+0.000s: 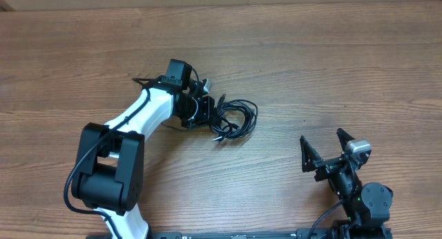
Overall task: Untangle cables
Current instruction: 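Lift the grasped cable bundle with the left gripper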
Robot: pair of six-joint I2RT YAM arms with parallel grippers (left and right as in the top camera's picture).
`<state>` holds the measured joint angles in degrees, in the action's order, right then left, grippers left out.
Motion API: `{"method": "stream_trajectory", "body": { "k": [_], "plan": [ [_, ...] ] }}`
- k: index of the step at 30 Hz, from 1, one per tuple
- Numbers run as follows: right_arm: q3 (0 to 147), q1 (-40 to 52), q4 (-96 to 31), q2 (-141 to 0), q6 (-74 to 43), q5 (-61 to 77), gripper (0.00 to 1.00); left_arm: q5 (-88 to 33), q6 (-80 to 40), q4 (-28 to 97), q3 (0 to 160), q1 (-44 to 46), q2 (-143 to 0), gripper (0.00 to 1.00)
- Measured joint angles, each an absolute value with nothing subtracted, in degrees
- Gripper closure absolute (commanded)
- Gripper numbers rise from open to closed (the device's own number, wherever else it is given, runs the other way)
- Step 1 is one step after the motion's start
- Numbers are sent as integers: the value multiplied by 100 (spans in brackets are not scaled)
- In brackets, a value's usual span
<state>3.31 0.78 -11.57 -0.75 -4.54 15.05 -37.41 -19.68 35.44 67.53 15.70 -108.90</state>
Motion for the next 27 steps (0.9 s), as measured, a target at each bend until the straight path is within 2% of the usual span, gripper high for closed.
{"method": "stream_trajectory", "body": {
  "k": [27],
  "plan": [
    [331,78,-1157,-75,-451,1505,0,-3774,-2668,3402,6753,1570,-10890,96]
  ]
}}
